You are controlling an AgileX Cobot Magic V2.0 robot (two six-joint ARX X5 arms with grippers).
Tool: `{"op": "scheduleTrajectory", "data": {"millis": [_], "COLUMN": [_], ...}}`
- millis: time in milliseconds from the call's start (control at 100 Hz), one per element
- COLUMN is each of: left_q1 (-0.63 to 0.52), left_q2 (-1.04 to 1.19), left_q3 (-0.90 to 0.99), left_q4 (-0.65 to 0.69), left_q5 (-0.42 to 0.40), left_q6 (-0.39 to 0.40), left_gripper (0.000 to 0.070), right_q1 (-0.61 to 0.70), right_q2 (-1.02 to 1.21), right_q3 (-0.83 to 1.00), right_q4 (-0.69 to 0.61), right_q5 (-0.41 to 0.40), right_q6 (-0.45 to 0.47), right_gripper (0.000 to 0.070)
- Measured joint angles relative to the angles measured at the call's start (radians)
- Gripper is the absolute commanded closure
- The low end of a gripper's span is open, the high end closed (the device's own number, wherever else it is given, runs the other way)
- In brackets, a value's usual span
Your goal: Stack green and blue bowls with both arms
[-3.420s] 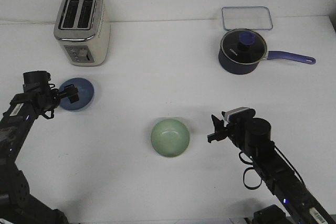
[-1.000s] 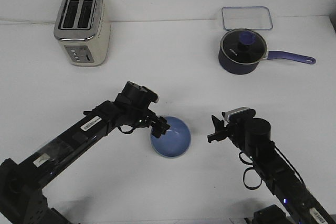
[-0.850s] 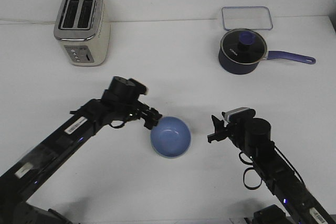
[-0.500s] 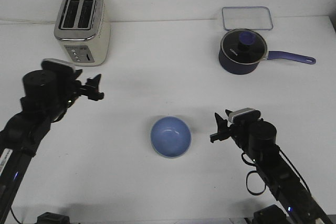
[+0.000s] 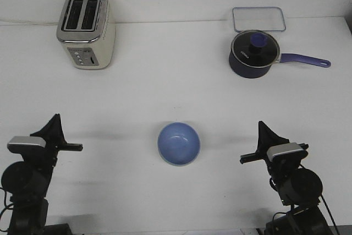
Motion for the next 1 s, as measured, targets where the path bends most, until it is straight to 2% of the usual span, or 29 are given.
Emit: {"op": "scheduleTrajectory", "data": {"millis": [90,260,890,1000], "left_q1": [-0.002,-0.001,-0.006,-0.010], "left_q2": [-0.033,-0.028,-0.034,-0.083], "left_q3": [-0.082,-0.082,-0.076,-0.076], "left_q4": [0.025,0.042,0.041,0.002], "left_q5": [-0.012,-0.049,-0.050,-0.072], "left_q6": [-0.018,-0.042,-0.044,-0.033], "left_gripper": [0.0689,0.0688,0.0688,0.0688], "right_q1": [0.000,0.000,0.000,0.000], "right_q2": [-0.011,-0.006,-0.006,-0.006], "right_q3": [-0.004,-0.008,-0.008,-0.008], "right_q4": [0.000,0.003,0.022,0.022], "right_q5": [0.008,0.008,0.008,0.008], "right_q6": [-0.001,-0.001,-0.001,-0.001], "right_gripper": [0.0700,0.0700,0.0700,0.0700]}}
